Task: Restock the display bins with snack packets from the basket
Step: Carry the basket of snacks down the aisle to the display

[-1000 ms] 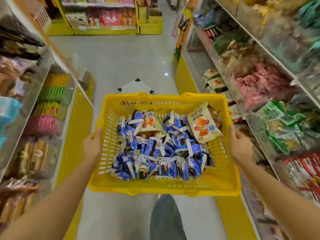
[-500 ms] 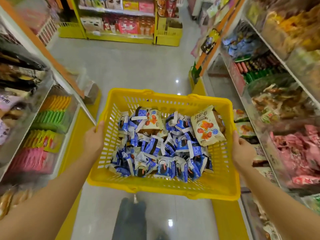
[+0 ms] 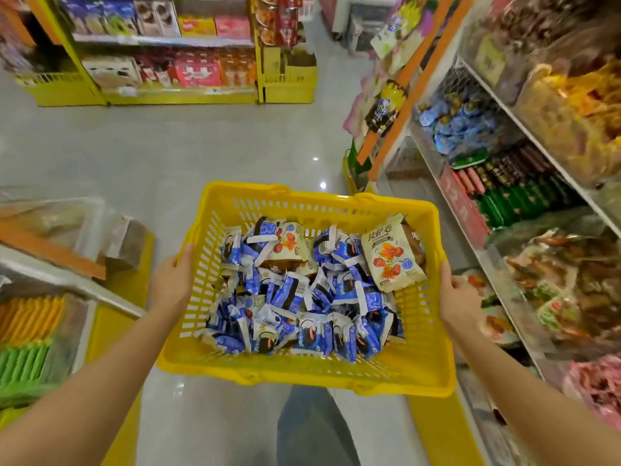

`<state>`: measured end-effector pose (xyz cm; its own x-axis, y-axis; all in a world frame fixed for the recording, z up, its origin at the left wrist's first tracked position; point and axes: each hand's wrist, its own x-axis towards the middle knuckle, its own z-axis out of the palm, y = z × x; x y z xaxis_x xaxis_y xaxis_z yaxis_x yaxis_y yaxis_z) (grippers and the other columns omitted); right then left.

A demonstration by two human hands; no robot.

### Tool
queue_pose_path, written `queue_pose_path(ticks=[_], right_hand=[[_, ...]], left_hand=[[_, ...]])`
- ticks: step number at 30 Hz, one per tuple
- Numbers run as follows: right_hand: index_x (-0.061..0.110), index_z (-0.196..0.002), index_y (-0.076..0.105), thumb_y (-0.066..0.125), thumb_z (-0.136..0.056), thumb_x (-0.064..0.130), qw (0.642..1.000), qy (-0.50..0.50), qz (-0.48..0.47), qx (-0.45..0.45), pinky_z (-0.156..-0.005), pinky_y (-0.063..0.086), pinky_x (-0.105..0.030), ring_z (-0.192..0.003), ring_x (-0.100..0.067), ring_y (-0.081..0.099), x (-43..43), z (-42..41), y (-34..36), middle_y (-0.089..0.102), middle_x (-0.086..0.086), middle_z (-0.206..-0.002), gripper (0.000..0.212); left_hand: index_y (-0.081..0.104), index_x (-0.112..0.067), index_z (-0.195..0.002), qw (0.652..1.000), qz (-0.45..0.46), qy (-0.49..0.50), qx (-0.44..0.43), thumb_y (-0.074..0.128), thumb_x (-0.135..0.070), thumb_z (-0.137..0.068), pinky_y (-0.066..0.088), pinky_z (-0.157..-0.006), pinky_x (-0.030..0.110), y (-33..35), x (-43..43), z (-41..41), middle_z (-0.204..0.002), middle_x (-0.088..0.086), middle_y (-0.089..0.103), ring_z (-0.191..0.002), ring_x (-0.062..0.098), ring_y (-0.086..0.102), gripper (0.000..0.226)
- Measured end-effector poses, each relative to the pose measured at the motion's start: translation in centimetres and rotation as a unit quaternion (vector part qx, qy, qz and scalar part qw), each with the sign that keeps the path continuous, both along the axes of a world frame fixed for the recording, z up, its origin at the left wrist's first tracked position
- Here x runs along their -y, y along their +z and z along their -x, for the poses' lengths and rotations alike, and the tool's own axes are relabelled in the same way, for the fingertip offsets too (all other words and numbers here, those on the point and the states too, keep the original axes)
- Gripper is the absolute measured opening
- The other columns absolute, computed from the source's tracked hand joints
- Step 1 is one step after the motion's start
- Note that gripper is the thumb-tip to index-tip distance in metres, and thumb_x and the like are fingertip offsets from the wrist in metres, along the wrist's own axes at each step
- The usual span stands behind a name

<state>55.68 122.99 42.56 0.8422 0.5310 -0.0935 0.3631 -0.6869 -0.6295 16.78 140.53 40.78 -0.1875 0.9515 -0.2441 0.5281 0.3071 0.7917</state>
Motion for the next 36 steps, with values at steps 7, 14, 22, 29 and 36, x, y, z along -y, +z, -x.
queue_pose_path(ticks=[7, 14, 22, 29, 36], right_hand=[[0.014, -0.056, 0.028, 0.030, -0.096, 0.053, 1.000, -0.015, 0.020, -0.013, -0.050, 0.021, -0.029, -0.051, -0.018, 0.032, -10.1, -3.7, 0.4, 0.034, -0.004, -0.053, 0.056], [0.009, -0.059, 0.034, 0.029, -0.097, 0.052, 0.995, -0.093, 0.046, -0.012, -0.049, 0.022, -0.030, -0.052, -0.021, 0.036, -15.7, -3.7, -0.4, 0.037, -0.008, -0.056, 0.057], [0.005, -0.057, 0.037, 0.033, -0.095, 0.054, 0.963, -0.267, 0.017, -0.040, -0.050, 0.026, -0.032, -0.053, -0.023, 0.038, -15.5, -2.0, -4.1, 0.040, -0.011, -0.055, 0.062], [0.008, -0.096, 0.064, 0.031, -0.095, 0.056, 0.928, -0.362, 0.036, -0.082, -0.062, 0.038, -0.036, -0.066, -0.027, 0.049, -12.5, -4.3, -7.2, 0.056, -0.016, -0.071, 0.058], [0.011, -0.065, 0.046, 0.027, -0.096, 0.054, 0.915, -0.381, 0.072, -0.110, -0.051, 0.033, -0.030, -0.062, -0.027, 0.051, -10.6, -8.0, -8.4, 0.051, -0.008, -0.060, 0.056]], left_hand=[[0.054, -0.007, -0.084, 1.000, 0.005, -0.018, -0.001, 0.034, -0.051, -0.096, 0.036, -0.068, 0.039, -0.6, -11.2, -4.8, -0.082, 0.016, 0.054, -0.076, 0.025, 0.048, 0.049], [0.062, -0.002, -0.101, 0.996, 0.021, -0.087, -0.003, 0.035, -0.052, -0.095, 0.043, -0.076, 0.042, -1.2, -22.5, -8.0, -0.088, 0.016, 0.061, -0.085, 0.034, 0.057, 0.057], [0.061, -0.011, -0.101, 0.975, 0.016, -0.222, -0.029, 0.037, -0.049, -0.096, 0.039, -0.073, 0.036, -2.4, -31.7, -15.7, -0.084, 0.008, 0.056, -0.081, 0.025, 0.052, 0.046], [0.062, -0.004, -0.110, 0.945, 0.036, -0.320, -0.061, 0.039, -0.048, -0.095, 0.043, -0.081, 0.039, -4.7, -33.2, -25.4, -0.090, 0.007, 0.057, -0.087, 0.026, 0.055, 0.052], [0.063, -0.003, -0.101, 0.929, 0.051, -0.352, -0.105, 0.036, -0.051, -0.095, 0.040, -0.078, 0.039, -7.7, -32.8, -32.2, -0.091, 0.018, 0.061, -0.092, 0.036, 0.058, 0.056]])
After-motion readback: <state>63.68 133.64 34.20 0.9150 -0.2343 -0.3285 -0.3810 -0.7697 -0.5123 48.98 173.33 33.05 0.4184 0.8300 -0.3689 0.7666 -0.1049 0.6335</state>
